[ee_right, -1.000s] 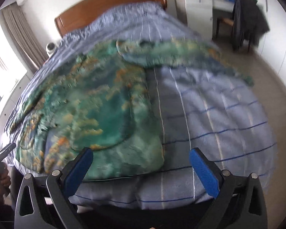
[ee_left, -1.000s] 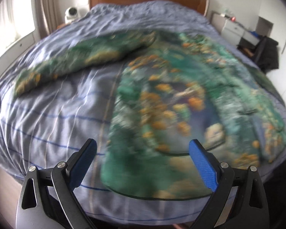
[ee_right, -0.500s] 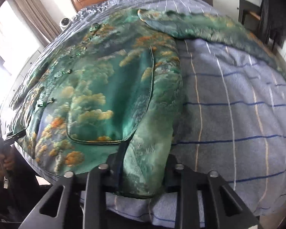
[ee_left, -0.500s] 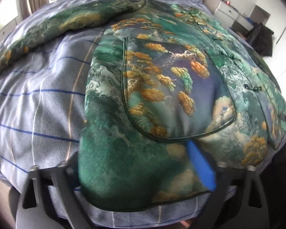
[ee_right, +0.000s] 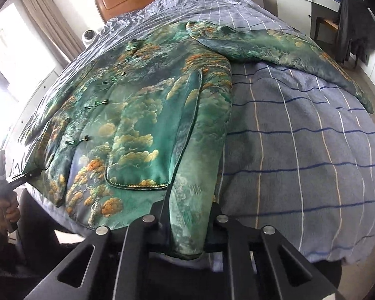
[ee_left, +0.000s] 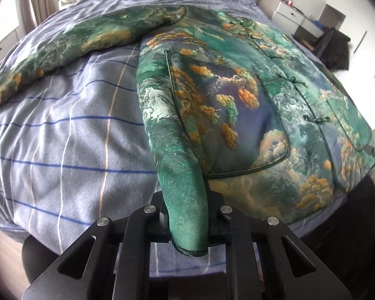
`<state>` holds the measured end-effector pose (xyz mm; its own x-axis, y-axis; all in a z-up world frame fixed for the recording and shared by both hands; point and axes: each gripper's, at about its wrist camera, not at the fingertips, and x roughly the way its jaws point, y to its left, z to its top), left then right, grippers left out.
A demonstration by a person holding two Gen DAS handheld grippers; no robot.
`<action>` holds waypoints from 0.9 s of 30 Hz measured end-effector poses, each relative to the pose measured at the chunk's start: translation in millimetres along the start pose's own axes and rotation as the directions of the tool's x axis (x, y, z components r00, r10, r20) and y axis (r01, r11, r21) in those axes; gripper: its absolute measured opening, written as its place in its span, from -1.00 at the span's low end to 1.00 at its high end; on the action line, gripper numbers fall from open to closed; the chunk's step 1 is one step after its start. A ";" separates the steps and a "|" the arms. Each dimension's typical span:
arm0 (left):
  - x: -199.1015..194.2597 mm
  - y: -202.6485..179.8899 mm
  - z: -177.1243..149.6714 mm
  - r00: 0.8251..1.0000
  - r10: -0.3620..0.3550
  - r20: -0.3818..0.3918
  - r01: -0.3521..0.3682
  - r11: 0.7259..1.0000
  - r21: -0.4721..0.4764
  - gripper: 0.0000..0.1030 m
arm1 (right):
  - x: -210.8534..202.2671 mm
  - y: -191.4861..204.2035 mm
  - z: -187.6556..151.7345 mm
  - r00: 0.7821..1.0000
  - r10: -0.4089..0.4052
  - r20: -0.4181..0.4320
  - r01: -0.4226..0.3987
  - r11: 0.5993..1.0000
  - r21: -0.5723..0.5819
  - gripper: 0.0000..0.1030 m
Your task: Fold large clothes
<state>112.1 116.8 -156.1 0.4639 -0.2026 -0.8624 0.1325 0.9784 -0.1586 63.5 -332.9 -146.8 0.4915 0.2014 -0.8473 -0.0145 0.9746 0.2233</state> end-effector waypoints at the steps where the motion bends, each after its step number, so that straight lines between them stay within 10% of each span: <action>1: -1.6 -0.6 -2.1 1.000 0.001 -0.002 -0.001 1.000 0.007 -0.70 | -2.9 0.2 -1.1 1.000 0.002 -0.001 -0.002 1.000 -0.002 -0.70; 8: 6.1 -7.3 5.6 0.996 0.085 0.019 -0.086 0.995 0.050 -0.28 | 7.0 -2.7 4.7 0.999 -0.043 0.012 0.043 0.999 -0.003 -0.54; 13: -31.2 -7.7 0.2 0.988 0.096 0.122 -0.101 0.994 0.040 0.54 | -7.2 -3.3 4.3 0.993 -0.102 0.061 0.103 0.995 -0.018 0.48; 16: -59.1 -10.5 2.4 0.966 0.132 0.221 -0.139 0.990 0.016 0.96 | -28.0 -9.3 2.5 0.980 -0.165 0.107 0.165 0.986 0.010 0.60; 23: -102.1 -28.9 31.8 0.890 0.182 0.418 -0.181 0.983 -0.042 0.96 | -75.4 -3.1 12.7 0.934 -0.240 0.264 0.240 0.970 0.033 0.60; 27: -109.3 -45.9 45.4 0.886 0.137 0.444 -0.145 0.989 -0.017 0.96 | -95.8 16.1 20.6 0.911 -0.216 0.352 0.231 0.973 -0.003 0.60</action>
<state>95.0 92.2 -32.7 0.8177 -0.0634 -0.5722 0.0493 0.9980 -0.0401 34.0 -338.5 -52.2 0.7573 -0.0610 -0.6503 0.0970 0.9951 0.0197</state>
